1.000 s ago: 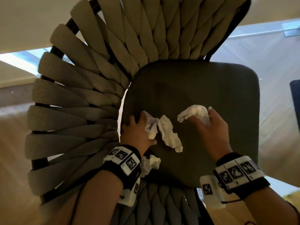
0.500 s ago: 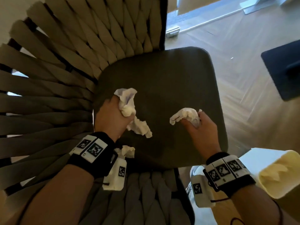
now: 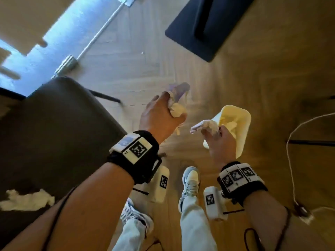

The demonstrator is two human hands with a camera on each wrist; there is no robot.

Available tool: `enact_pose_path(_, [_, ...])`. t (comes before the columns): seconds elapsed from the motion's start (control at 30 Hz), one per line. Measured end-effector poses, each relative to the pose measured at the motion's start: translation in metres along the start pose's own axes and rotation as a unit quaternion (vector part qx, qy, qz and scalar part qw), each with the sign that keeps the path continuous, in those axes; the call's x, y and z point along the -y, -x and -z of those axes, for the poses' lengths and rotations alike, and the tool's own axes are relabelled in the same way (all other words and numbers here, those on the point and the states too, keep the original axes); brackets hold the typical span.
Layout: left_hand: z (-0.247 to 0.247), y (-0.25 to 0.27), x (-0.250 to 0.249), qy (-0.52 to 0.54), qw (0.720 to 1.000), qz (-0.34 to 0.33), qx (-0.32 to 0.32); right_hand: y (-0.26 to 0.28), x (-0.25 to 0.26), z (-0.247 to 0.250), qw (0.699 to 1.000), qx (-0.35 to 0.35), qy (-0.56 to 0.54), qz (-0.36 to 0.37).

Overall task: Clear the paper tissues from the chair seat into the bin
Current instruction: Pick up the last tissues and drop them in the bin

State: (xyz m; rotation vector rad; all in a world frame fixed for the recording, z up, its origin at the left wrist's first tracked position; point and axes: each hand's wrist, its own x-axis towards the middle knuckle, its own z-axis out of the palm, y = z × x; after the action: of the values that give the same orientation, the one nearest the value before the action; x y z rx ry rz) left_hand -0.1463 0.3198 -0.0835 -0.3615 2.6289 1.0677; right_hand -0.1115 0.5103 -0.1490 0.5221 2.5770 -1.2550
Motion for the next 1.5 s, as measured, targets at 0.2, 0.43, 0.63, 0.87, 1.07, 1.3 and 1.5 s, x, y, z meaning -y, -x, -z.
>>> enact_pose_path(0.2, [-0.145, -0.052, -0.072, -0.027, 0.991, -0.057, 0.12, -0.089, -0.117, 0.025, 0.991, -0.048, -0.015, -0.121])
enact_pose_path(0.43, [-0.27, -0.094, -0.083, -0.09, 0.978, -0.063, 0.178, -0.14, -0.221, 0.018, 0.973, 0.007, -0.045, -0.227])
enact_pose_path(0.63, [-0.341, -0.113, -0.085, -0.141, 0.968, -0.013, 0.209, -0.12, -0.25, 0.046, 0.976, 0.002, -0.047, -0.213])
enact_pose_path(0.87, [-0.323, -0.087, -0.073, -0.189, 0.946, 0.016, 0.262, -0.102, -0.222, 0.036, 0.98, -0.029, -0.084, -0.179])
enact_pose_path(1.07, [-0.218, -0.047, -0.047, -0.1, 0.966, 0.057, 0.23, -0.083, -0.121, 0.021, 0.989, 0.095, -0.059, -0.095])
enact_pose_path(1.3, [0.003, 0.037, 0.005, 0.007, 0.982, 0.128, 0.136, -0.003, 0.029, -0.011, 0.962, 0.263, 0.034, 0.071])
enact_pose_path(1.5, [0.151, 0.129, 0.147, -0.068, 0.966, 0.219, 0.117, 0.081, 0.124, -0.11, 0.881, 0.408, 0.126, 0.203])
